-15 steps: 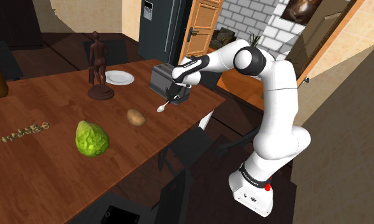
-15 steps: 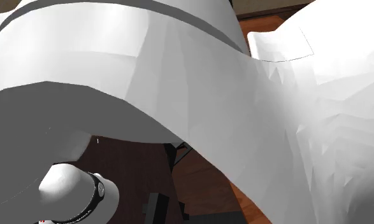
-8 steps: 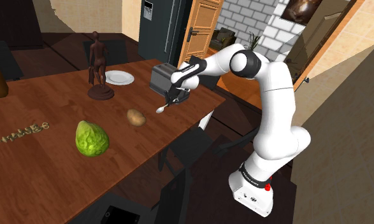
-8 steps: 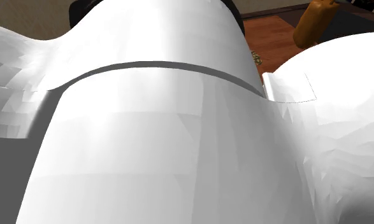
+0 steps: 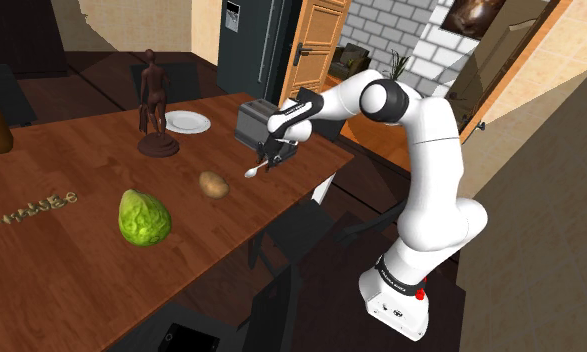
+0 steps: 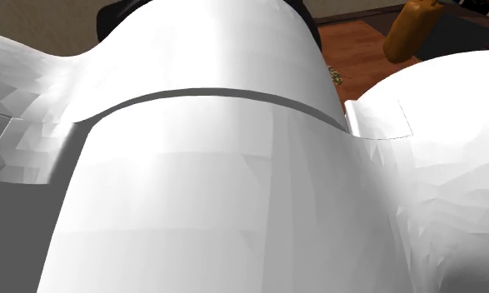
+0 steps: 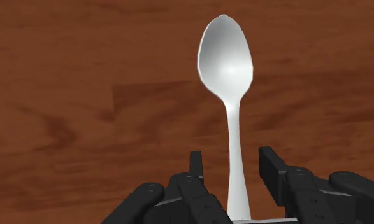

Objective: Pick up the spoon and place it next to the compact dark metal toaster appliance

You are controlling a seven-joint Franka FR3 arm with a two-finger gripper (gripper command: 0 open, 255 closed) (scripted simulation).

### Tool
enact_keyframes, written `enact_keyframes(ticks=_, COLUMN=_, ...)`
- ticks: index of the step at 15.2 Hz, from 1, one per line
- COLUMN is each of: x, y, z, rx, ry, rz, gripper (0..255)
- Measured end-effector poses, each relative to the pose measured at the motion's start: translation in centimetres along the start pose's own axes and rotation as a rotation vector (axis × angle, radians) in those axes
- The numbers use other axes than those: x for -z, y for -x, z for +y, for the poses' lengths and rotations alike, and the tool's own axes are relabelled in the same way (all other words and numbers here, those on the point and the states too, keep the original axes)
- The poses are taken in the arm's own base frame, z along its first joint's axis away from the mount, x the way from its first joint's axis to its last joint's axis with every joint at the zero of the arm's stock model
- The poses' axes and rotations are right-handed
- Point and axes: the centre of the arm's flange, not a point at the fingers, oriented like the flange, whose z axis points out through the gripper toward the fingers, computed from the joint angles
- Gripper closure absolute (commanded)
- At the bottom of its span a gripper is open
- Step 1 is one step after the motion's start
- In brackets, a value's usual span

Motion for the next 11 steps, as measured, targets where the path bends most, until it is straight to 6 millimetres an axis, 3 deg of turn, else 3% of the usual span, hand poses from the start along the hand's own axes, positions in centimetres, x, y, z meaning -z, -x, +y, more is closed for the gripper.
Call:
enact_keyframes(ticks=5, x=-0.3, y=0.1, z=0.2, rx=0.000, ry=0.006, rz=-0.003, gripper=0)
enact_keyframes(ticks=11, x=4.4, y=0.1, z=0.2, rx=0.000, ry=0.005, rz=-0.002, gripper=0)
